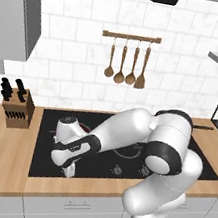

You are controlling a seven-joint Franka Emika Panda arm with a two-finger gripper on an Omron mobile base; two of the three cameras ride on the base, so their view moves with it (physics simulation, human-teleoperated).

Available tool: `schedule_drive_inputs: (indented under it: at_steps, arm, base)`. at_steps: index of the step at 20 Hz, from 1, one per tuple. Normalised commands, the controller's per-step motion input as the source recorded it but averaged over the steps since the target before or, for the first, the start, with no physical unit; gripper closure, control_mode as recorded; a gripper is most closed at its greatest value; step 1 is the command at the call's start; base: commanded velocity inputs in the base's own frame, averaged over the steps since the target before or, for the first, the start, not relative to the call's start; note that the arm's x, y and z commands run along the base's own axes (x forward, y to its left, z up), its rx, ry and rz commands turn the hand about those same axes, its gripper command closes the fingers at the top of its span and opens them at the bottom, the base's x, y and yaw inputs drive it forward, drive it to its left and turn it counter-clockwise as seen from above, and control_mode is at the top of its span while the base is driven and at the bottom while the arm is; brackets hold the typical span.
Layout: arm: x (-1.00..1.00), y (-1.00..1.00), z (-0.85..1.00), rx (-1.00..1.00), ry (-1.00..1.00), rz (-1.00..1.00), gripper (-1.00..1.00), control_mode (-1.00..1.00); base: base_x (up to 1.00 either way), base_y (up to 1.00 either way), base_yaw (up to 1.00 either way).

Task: Turn off the front left burner of the stove.

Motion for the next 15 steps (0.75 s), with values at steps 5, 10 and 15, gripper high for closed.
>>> schedule_drive_inputs:
  at_steps: [5,10,15]
  arm:
    - [0.01,-0.10,-0.24,0.00,0.00,-0.27,1.00,-1.00]
    - [0.00,-0.23,-0.21,0.00,0.00,-0.26,1.00,-1.00]
    - [0.00,-0.20,-0.22,0.00,0.00,-0.29,1.00,-1.00]
  base:
    - [0.00,0.00,0.00]
    - [0.00,0.00,0.00]
    - [0.00,0.00,0.00]
